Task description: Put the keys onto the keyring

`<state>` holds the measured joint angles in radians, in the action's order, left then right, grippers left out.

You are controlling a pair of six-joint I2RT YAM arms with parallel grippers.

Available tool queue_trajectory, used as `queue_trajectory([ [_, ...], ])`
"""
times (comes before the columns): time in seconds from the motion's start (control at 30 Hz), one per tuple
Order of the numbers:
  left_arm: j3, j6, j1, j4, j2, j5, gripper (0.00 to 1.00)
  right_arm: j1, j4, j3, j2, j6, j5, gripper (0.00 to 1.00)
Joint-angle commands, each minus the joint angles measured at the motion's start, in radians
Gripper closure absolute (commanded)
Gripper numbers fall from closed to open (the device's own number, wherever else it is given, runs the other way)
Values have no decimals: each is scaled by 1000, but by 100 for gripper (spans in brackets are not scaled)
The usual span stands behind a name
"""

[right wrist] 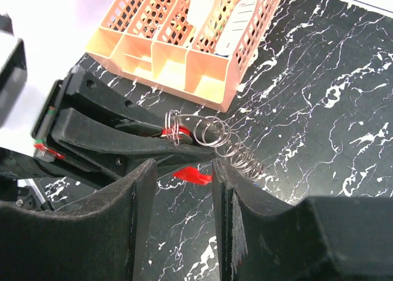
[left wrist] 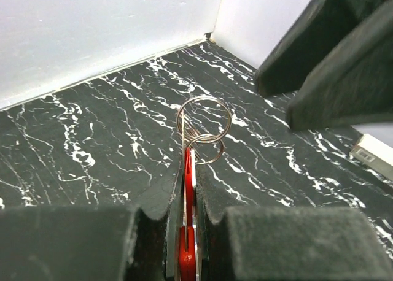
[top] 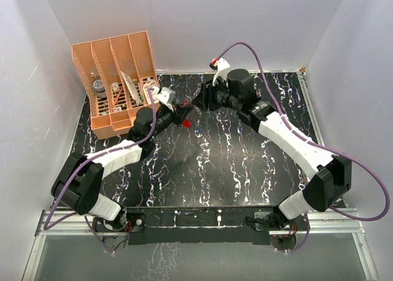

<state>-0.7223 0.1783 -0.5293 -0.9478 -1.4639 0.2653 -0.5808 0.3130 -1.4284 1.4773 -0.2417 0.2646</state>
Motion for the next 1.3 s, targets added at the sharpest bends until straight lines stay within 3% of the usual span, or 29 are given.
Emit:
queue_trajectory([
  [0.0,-92,110,-1,90,40,27,100,-4,-180,33,-41,-9,8,60],
  [0.77,-128,114,-7,139,22,60,100,-17,-189,-9,38,-9,22,62],
  [0.93,-128,110,-8,141,25,64,100,-16,-192,-22,58,-10,17,73],
  [1.27,-112,110,-10,133,28,72,100,-18,-219,-7,46,-17,-5,75],
])
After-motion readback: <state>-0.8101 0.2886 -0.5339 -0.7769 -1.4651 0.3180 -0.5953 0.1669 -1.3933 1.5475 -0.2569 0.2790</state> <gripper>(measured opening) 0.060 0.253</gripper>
